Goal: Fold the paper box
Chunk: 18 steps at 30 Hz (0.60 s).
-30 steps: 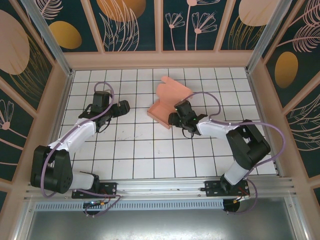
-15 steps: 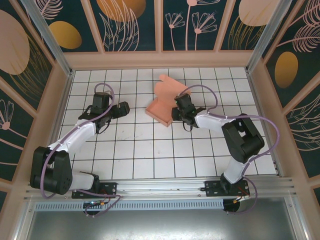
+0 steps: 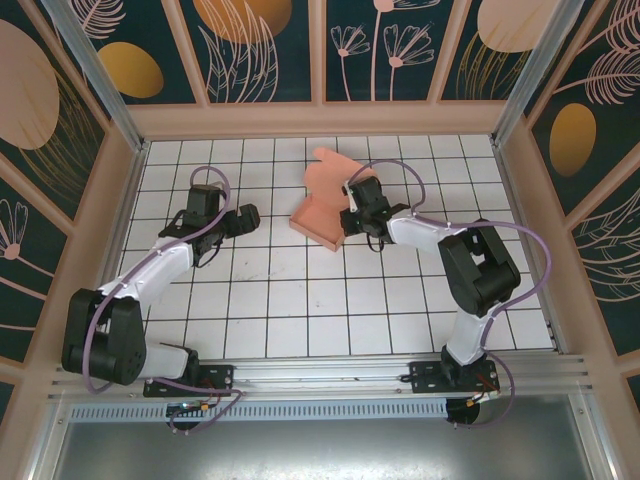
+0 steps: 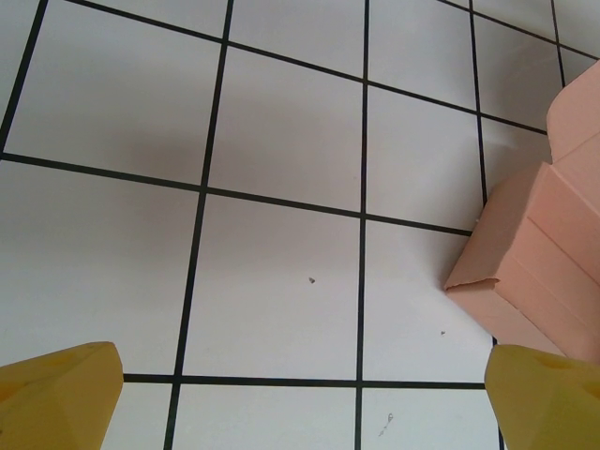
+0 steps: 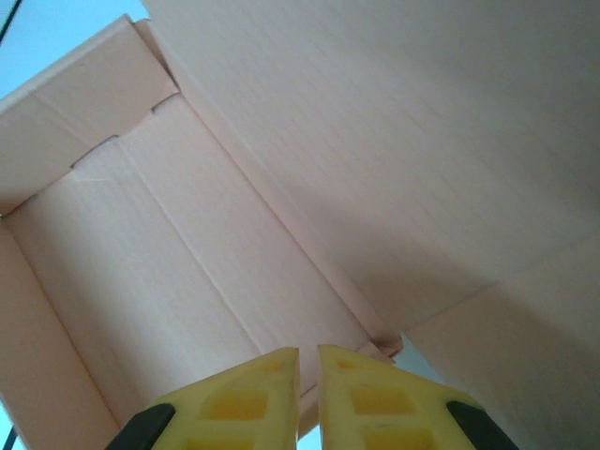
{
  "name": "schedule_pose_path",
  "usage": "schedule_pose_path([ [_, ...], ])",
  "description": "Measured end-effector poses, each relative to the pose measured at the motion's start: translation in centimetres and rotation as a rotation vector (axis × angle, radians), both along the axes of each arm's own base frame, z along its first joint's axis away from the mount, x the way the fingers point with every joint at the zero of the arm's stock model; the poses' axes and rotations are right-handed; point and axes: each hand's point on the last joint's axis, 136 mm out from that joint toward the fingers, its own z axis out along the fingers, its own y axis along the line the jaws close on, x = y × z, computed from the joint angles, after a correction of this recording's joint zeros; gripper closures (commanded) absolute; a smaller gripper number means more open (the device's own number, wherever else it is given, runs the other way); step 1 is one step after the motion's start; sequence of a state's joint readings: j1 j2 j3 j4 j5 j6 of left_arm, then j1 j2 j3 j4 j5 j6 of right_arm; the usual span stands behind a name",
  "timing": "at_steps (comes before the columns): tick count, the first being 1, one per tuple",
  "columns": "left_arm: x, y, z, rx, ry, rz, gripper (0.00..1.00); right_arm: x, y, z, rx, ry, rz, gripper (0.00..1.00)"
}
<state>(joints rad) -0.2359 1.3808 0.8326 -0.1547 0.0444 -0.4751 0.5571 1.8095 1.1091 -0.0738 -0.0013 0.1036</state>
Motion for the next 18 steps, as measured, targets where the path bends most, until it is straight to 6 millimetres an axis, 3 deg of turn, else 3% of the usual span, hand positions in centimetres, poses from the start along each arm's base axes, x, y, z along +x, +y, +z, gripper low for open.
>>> schedule_pose_path([
  [6,0.4,-0.1,-0.6,0.002,0.018,-0.002,0.01,-0.2,1.1,0.5,-0.013,-0.025,0.115,0.95],
  [9,0.4,-0.2,-0.7,0.002,0.019,-0.003,0.01,0.0,1.2,0.9,-0.027,-0.031,0.131,0.75],
  [12,0.4,-0.2,-0.6,0.002,0.017,-0.003,0.01,0.6,1.0,1.7,-0.021,-0.044,0.094,0.62],
  [17,0.4,-0.2,-0.6,0.001,0.016,-0.003,0.01,1.2,-0.6,3.1,0.046,-0.047,-0.123,0.36],
  [18,0.4,-0.2,-0.6,0.001,0.015,-0.003,0.01,1.0,-0.9,3.4,0.068,-0.051,-0.167,0.35],
])
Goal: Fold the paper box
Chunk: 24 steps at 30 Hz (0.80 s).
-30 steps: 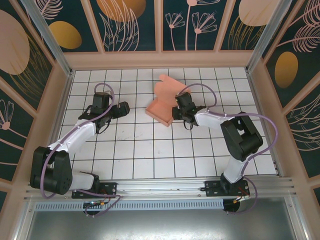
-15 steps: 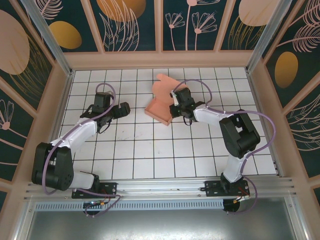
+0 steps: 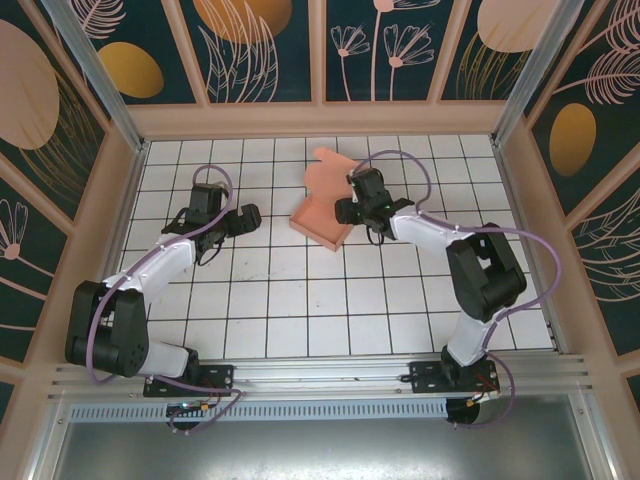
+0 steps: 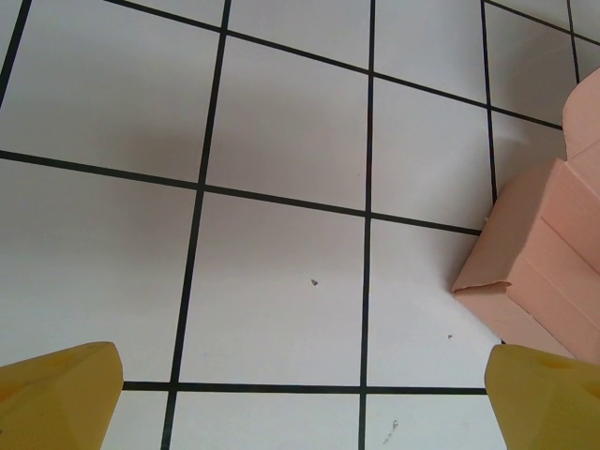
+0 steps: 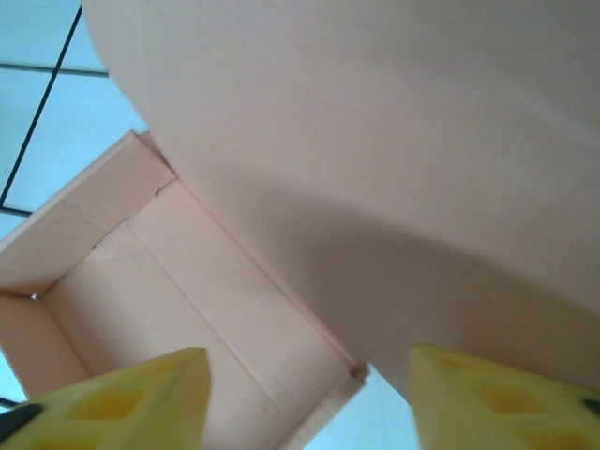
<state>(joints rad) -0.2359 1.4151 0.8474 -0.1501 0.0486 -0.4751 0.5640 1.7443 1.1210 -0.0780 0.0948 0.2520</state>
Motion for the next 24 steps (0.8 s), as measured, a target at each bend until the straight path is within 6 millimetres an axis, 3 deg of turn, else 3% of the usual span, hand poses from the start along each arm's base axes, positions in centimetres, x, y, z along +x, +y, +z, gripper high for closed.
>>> schedule_pose_path([
  [3,0.1,-0.1,0.1,-0.003,-0.005,-0.002,0.01,-1.4,-0.4,-0.1,0.047,0.001,-0.110,0.35],
  [7,0.2,-0.1,0.2,-0.005,-0.011,-0.002,0.02,-2.5,0.5,-0.9,0.091,0.032,-0.201,0.35],
  [12,0.3,-0.1,0.3,-0.007,-0.018,-0.003,0.01,-3.2,1.2,-3.5,0.114,0.097,-0.276,0.39],
  [14,0.3,-0.1,0.3,-0.007,-0.018,-0.003,0.01,-3.4,1.3,-4.6,0.109,0.121,-0.290,0.44],
  [18,0.3,-0.1,0.4,-0.006,-0.019,-0.002,0.01,-3.1,1.6,-6.4,0.091,0.156,-0.307,0.64],
  [24,0.3,-0.1,0.3,-0.004,-0.019,-0.004,0.01,-2.4,2.0,-6.4,0.073,0.151,-0.285,0.82],
])
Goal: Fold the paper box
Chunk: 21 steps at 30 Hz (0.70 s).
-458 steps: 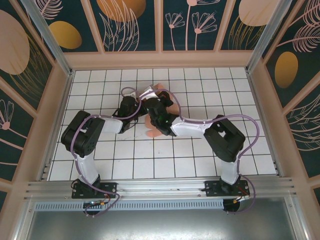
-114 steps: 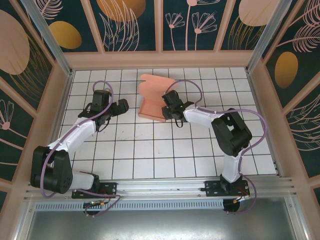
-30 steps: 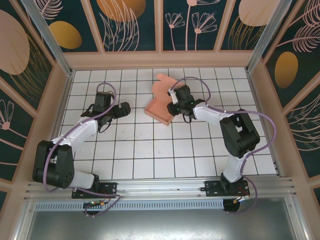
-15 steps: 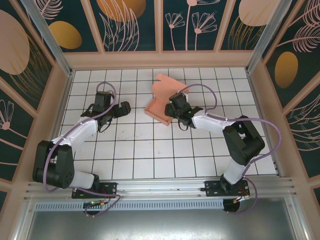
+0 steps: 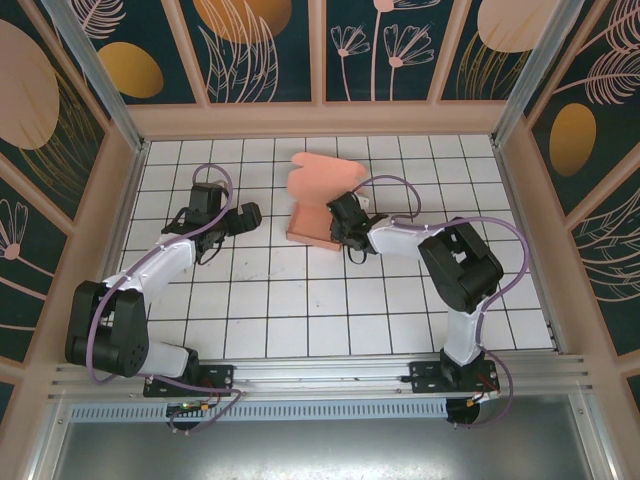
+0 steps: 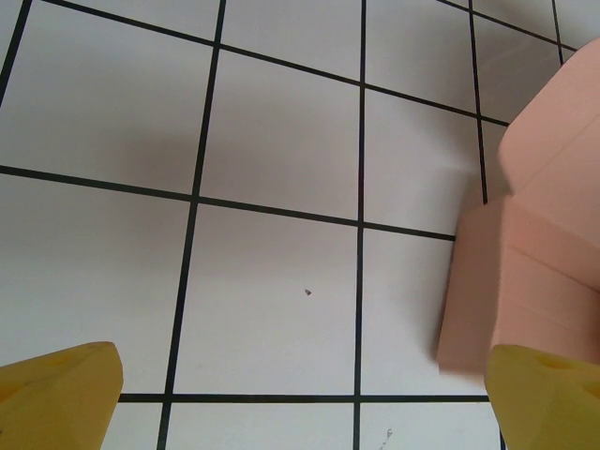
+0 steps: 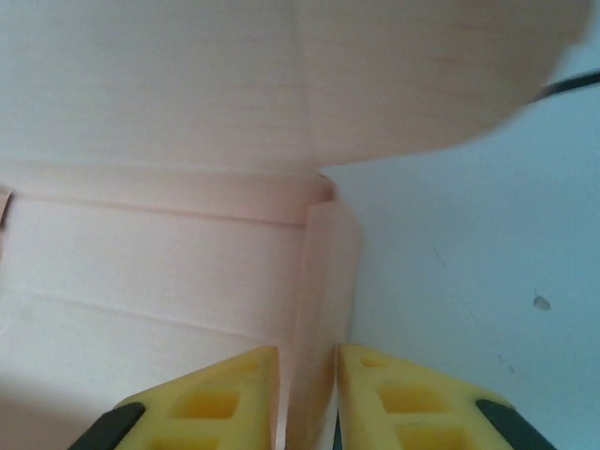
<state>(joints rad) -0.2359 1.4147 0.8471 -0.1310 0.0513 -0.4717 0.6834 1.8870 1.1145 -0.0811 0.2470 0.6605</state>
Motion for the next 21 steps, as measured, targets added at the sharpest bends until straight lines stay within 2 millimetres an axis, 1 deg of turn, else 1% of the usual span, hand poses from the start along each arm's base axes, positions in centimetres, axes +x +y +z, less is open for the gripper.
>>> schedule_pose_path([
  [3,0.0,0.0,0.0,0.000,0.000,0.000,0.02,0.2,0.1,0.3,-0.032,-0.009,0.056,0.84],
  [5,0.0,0.0,0.0,0.000,0.000,-0.001,0.02,0.5,-0.2,0.5,-0.070,-0.011,0.093,0.86],
  [8,0.0,0.0,0.0,0.000,0.000,-0.001,0.01,0.9,-0.9,0.6,-0.114,-0.011,0.133,0.87],
  [10,0.0,0.0,-0.1,0.001,0.003,-0.001,0.02,1.2,-1.3,0.8,-0.135,-0.017,0.151,0.85],
  [13,0.0,0.0,-0.3,0.002,0.007,-0.001,0.01,1.4,-1.7,0.8,-0.161,-0.019,0.177,0.68],
  [15,0.0,0.0,-0.3,0.002,0.007,-0.001,0.01,1.4,-1.7,0.7,-0.169,-0.018,0.194,0.63],
  [17,0.2,-0.5,0.0,-0.015,-0.007,-0.025,0.01,1.2,-1.2,1.0,-0.161,-0.023,0.236,0.55],
  [19,0.5,-1.2,0.5,-0.043,-0.041,-0.059,0.01,1.2,-0.8,2.1,-0.147,-0.053,0.268,0.49],
  [21,0.6,-2.0,0.9,-0.074,-0.077,-0.097,0.01,1.3,-0.6,3.5,-0.123,-0.094,0.287,0.43],
])
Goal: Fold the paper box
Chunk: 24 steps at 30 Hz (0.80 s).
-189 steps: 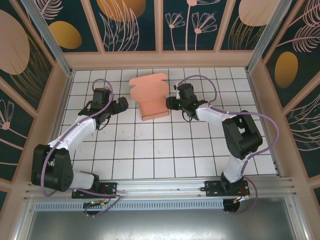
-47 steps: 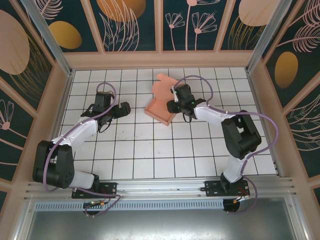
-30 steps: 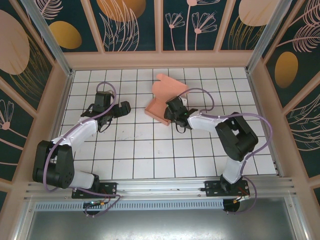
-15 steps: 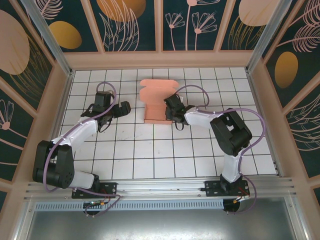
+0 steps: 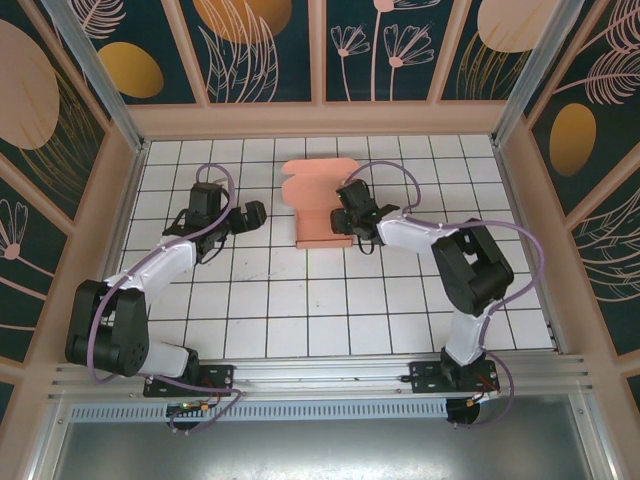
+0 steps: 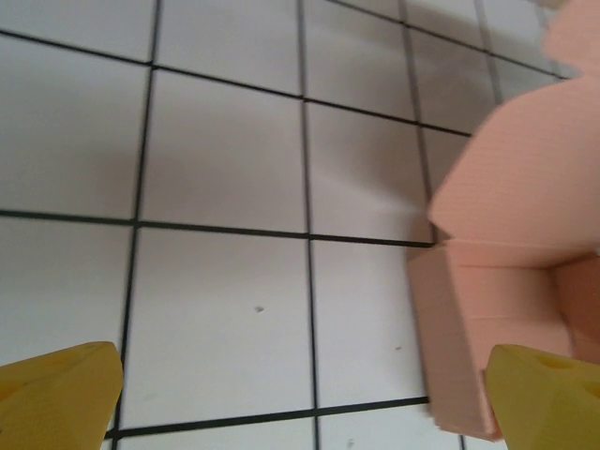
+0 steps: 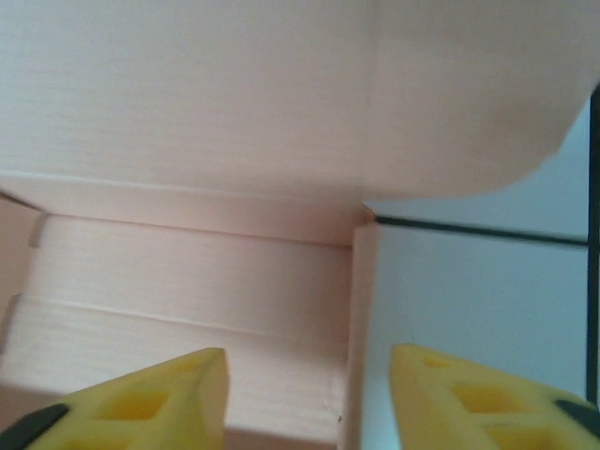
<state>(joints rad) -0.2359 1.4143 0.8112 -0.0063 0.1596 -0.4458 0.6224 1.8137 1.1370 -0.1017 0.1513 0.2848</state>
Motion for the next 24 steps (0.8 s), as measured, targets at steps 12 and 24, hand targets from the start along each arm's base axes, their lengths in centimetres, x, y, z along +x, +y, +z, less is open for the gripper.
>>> schedule_pose_path([
  [12,7.1,-5.9,5.8,0.016,-0.194,-0.350,0.05,0.5,-3.2,9.4,0.242,-0.177,0.106,0.34],
  [24,10.6,-9.9,1.7,0.103,-0.110,-0.750,0.25,-0.3,-3.0,11.3,0.241,-0.222,0.185,0.34],
])
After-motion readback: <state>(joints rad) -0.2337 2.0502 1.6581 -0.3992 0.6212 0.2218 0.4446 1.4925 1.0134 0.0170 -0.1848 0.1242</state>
